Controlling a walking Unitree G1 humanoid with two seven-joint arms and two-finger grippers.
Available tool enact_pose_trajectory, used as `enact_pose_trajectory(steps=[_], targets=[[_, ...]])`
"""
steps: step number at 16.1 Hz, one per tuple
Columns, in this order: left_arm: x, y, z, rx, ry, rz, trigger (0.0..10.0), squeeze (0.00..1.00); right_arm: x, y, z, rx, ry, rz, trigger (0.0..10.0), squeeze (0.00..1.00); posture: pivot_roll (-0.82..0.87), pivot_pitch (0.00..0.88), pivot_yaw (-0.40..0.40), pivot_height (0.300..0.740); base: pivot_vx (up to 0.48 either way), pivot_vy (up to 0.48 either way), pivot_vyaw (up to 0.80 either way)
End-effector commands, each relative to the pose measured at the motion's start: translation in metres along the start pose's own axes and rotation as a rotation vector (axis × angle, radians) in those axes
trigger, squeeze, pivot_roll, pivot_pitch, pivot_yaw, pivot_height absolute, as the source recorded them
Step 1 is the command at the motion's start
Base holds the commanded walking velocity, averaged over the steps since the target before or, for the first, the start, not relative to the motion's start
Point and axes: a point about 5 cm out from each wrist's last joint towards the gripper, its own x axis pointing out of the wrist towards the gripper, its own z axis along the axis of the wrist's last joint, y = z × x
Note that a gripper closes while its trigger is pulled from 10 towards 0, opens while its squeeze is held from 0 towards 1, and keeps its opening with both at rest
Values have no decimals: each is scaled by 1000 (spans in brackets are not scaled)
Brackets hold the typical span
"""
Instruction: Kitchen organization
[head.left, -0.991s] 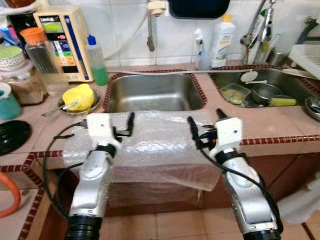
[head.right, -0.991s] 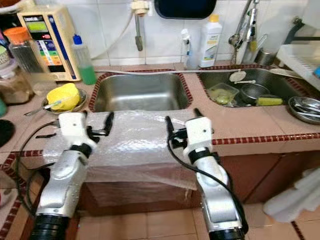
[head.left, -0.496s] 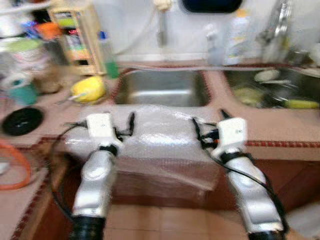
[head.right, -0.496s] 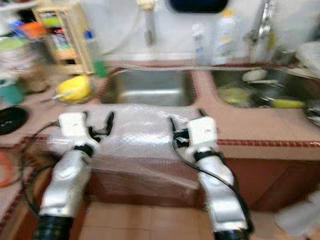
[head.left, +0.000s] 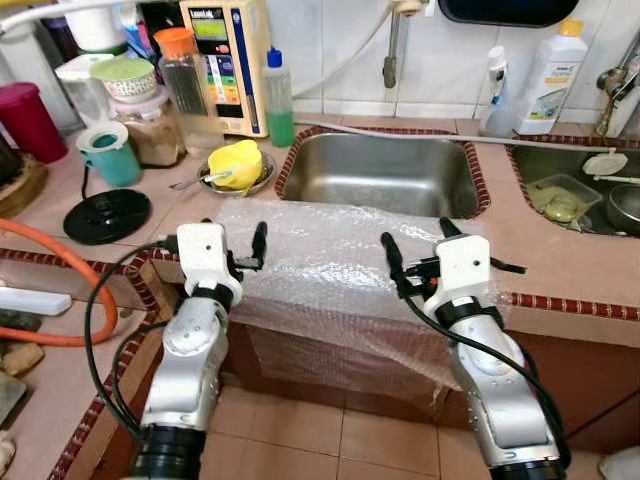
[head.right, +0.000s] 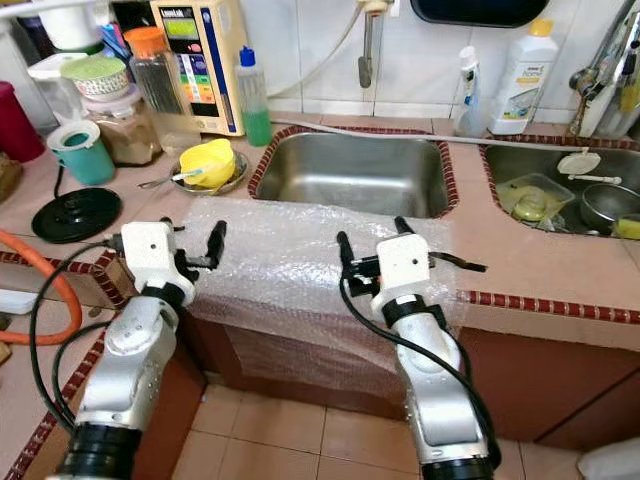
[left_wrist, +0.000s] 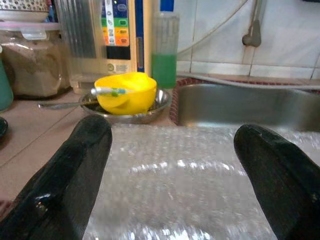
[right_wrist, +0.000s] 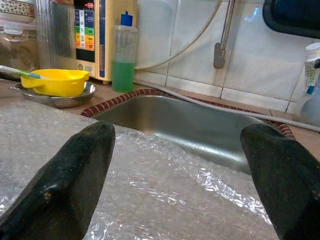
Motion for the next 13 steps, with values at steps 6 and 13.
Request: enact_pose_trajectory(steps=[6, 13], targets=[[2, -13, 7, -77, -19, -95, 10000, 0, 3, -5, 10, 19, -30, -24, 10000, 0, 44, 0, 50, 740, 0, 0, -492], [-6, -26, 6, -117, -26, -187, 10000, 0, 2, -4, 10, -2, -30, -15, 10000, 0, 45, 0, 49, 740, 74, 0, -63]])
